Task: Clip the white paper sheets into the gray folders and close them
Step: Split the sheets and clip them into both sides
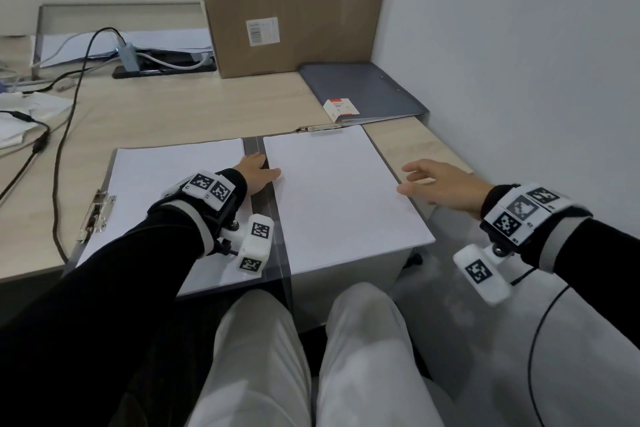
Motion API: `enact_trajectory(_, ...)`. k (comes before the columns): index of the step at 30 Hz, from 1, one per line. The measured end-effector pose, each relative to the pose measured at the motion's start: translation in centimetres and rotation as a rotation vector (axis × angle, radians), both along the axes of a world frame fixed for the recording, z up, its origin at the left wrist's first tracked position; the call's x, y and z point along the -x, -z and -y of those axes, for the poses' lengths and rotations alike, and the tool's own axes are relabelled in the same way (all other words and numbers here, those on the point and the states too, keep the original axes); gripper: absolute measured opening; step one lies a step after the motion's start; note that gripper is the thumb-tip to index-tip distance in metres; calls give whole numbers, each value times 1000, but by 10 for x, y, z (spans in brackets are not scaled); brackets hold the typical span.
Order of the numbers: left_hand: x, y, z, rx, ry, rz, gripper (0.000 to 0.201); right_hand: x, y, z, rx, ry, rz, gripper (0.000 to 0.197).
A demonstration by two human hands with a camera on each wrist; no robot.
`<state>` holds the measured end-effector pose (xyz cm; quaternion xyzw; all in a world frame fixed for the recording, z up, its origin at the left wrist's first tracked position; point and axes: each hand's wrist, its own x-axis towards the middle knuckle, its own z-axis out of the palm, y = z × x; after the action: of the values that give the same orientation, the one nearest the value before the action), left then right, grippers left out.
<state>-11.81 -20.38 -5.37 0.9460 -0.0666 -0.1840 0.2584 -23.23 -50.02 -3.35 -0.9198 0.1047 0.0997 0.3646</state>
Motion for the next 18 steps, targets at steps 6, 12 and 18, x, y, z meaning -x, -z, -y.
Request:
enact_trajectory(6, 12, -7, -4, 121, -24, 25, 69, 31, 4, -3, 22, -166, -76, 93)
enact_trajectory(12, 86, -27, 26, -110, 431, 85, 100, 40, 5, -17, 97, -276, -131, 111)
enact_trajectory(18, 114, -4, 38, -435, 588, 138, 118, 43, 9, -25, 326, -363, -151, 115)
